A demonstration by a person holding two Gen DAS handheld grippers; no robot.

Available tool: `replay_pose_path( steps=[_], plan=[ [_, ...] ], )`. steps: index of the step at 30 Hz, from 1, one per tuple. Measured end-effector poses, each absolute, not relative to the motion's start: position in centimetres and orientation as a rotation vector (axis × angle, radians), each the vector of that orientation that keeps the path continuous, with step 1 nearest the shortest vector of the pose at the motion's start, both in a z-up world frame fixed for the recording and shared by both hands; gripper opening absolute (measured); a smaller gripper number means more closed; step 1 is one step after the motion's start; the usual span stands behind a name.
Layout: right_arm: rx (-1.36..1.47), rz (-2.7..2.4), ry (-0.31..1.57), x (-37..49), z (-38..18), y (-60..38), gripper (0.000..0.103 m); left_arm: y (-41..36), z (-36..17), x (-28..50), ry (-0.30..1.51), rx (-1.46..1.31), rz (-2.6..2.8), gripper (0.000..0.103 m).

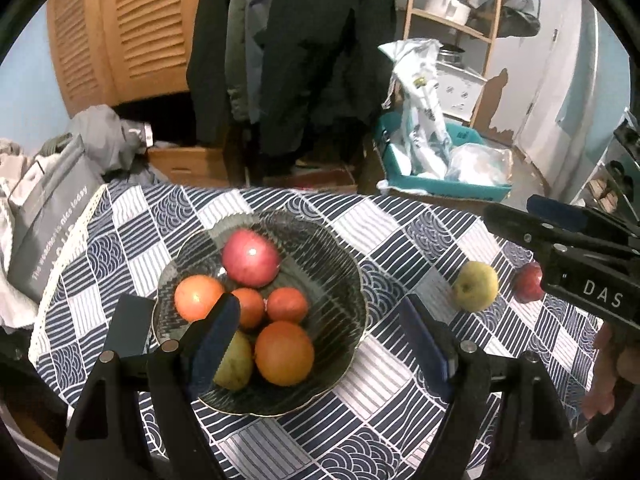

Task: Organize fruits
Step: 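Withdraw both grippers from the bowl toward the yellow-green apple and red apple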

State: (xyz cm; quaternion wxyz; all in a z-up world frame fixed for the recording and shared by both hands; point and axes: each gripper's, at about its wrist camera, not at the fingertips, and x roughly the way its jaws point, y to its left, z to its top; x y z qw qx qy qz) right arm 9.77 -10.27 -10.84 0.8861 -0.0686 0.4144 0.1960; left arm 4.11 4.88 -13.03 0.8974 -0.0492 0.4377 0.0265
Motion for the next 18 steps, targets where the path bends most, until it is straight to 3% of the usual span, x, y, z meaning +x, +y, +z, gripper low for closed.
replay_pose_path(
  steps=[18],
  plan=[
    [-0.111,0.307,0.756,7.3,-6.5,-16.4,0.077,1.5,-9.0,3.7,0.804,-0.062,-0.003,0.085]
  ],
)
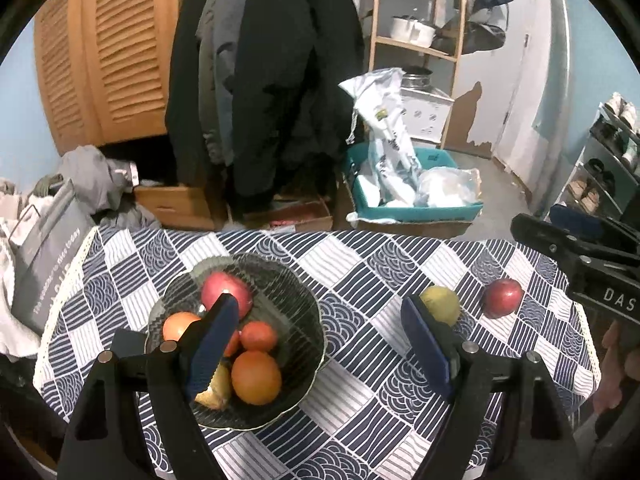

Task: Organize fruits
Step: 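Withdraw both grippers from the bowl toward the yellow-green apple and red apple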

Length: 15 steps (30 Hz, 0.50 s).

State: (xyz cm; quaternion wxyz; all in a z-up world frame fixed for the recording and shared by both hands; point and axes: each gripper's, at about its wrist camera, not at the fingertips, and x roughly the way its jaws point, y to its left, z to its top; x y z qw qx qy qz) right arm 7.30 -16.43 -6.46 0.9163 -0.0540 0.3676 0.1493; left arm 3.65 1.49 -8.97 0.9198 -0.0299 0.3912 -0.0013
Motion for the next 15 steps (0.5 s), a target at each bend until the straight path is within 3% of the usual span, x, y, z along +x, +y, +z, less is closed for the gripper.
replay_pose_path(
  steps=[15],
  plan=[
    [-0.071,0.186,0.753,6.9,-6.0,-23.5,0.079,-2.8,-8.2,4.7,0.802,-0.046,-0.078,0.086]
  ],
)
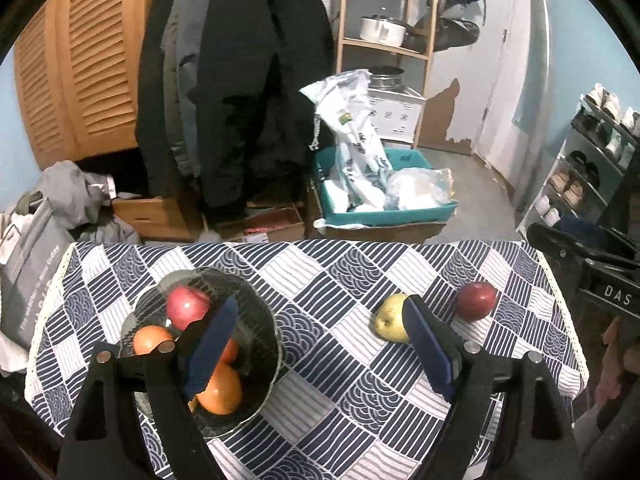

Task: Organize fruits
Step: 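Withdraw both grippers from the bowl toward the yellow-green apple and red apple, then close the left gripper on the yellow-green apple while the right grasps the red apple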

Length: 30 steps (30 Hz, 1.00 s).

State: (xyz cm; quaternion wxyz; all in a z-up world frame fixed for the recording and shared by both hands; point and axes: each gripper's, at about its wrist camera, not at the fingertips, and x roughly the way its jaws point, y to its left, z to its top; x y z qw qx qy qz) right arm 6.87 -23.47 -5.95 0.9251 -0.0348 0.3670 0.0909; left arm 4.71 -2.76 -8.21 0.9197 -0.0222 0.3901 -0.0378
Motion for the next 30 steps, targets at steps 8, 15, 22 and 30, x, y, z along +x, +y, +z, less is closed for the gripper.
replay_pose_path(
  steps=[8,15,22,30],
  plan=[
    [-0.045,0.128,0.773,6.6,-7.0,-27.4,0.080,-5.7,-9.0,5.8,0.831,-0.014,-0.115,0.086],
    [-0.025,0.094,0.830,7.0,-8.8,-30.1,0.080,-8.3,-10.2,7.1,0.876,0.006,-0.150,0.086],
    [-0.012,0.074,0.878,7.4,-10.6,-31.8,0.080,-10.8,-11.7,8.2,0.921,0.031,-0.174,0.086],
    [-0.006,0.079,0.942,8.6,-13.1,-32.5,0.080,-12.5,-14.7,10.2,0.982,0.060,-0.169,0.086]
  ],
)
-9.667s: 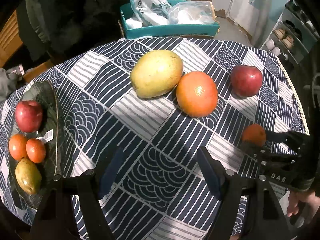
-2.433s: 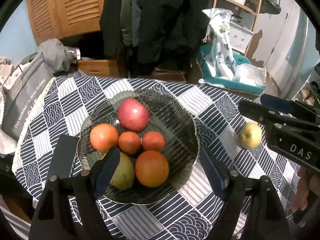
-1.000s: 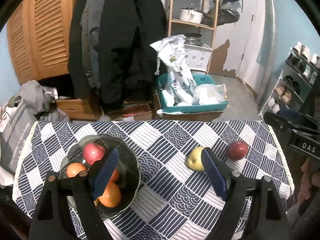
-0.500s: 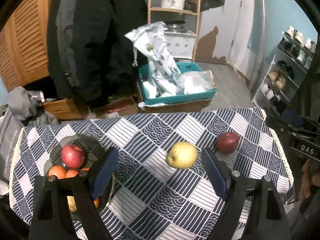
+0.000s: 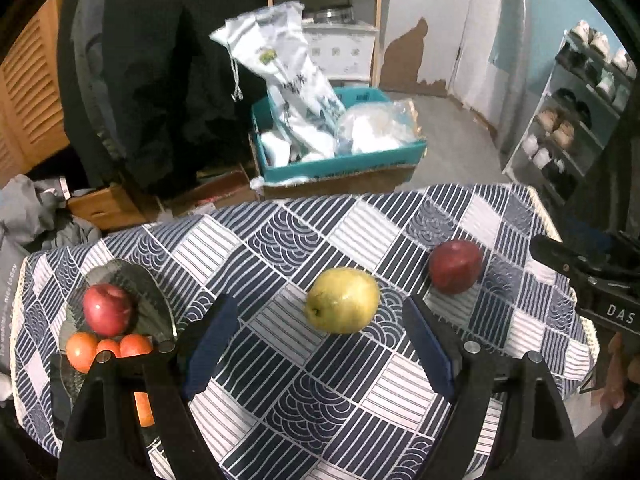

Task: Organize fruits
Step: 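Close the left gripper on the yellow-green apple while the right grasps the red apple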

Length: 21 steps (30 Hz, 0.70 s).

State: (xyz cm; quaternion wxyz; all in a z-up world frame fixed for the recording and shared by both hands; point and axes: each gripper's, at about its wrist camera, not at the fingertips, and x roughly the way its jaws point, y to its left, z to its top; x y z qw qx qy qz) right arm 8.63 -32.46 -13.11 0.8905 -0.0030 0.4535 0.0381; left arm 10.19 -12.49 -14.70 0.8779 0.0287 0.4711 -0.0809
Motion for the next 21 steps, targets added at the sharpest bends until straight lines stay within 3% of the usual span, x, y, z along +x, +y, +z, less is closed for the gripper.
replay_pose_path(
  steps=[21],
  plan=[
    [0.055,0.111,1.158,14.1,-23.5,-32.0,0.080,-14.7,-22.8,15.0,1.147,0.049,-0.206,0.086]
  ],
)
